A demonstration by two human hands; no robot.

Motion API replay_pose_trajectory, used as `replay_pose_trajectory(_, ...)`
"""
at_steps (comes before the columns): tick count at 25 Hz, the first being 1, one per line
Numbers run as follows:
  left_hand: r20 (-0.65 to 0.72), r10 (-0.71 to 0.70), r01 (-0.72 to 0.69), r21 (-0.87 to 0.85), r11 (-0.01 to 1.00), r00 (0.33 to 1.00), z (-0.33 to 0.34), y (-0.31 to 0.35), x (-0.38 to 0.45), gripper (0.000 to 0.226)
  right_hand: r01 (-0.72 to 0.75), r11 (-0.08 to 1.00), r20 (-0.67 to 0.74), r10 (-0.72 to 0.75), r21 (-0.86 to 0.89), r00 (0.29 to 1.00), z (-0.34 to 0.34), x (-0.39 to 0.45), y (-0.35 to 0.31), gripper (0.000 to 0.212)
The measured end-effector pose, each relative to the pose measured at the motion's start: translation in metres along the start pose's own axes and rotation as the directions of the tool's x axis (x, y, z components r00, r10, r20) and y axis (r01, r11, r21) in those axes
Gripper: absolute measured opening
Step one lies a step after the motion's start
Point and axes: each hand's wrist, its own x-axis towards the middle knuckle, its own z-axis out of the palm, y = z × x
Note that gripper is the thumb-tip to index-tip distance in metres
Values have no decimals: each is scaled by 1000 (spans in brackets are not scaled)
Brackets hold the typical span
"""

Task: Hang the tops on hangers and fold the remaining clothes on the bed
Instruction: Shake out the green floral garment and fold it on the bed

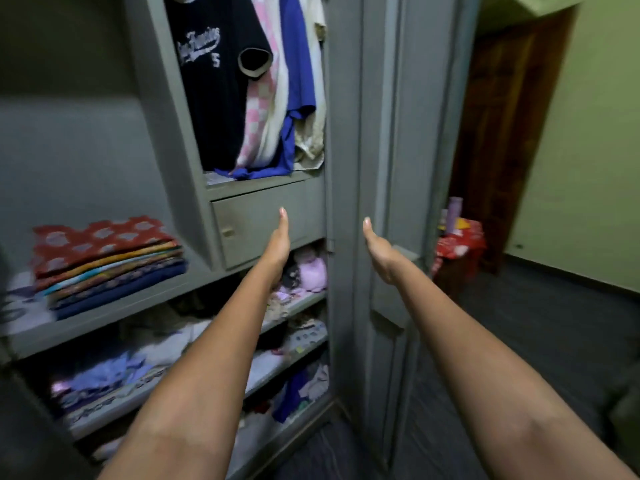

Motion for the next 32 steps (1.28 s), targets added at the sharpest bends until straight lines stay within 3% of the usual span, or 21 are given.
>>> replay_pose_trajectory(5,310,-19,31,-35,999,950,119,9,-33,80,-85,993,-283,105,83,953,-104,-95,33,63)
replay_pose_trajectory(9,585,16,61,-112,992,811,213,26,-96,80,-169,981,-537,192,92,822,-187,-181,53,76)
replay_pose_trajectory(12,697,24,50,-85,995,717,268,30,-130,102,-207,969,-657,245,136,713,-241,-236,76,90)
replay_pose_trajectory(14,755,30,50,-83,995,655,297,30,-146,98,-190,966,-715,257,174,650,-262,-266,82,91)
replay_pose_trajectory(16,784,32,37,-70,997,620,318,34,-162,93,-170,968,-752,250,184,610,-272,-288,82,83)
replay_pose_trajectory(21,814,48,1,-59,998,578,360,29,-165,93,-171,972,-768,232,161,597,-301,-296,98,79)
replay_pose_trajectory(24,809,54,-3,-65,998,586,381,32,-146,91,-170,972,-766,233,163,599,-325,-277,98,83)
replay_pose_trajectory(28,778,25,-16,-19,1000,628,425,33,-99,116,-175,971,-728,236,160,644,-369,-231,102,81)
replay_pose_trajectory(32,782,65,-26,-62,998,620,490,27,-49,87,-164,973,-728,230,161,646,-432,-171,121,82)
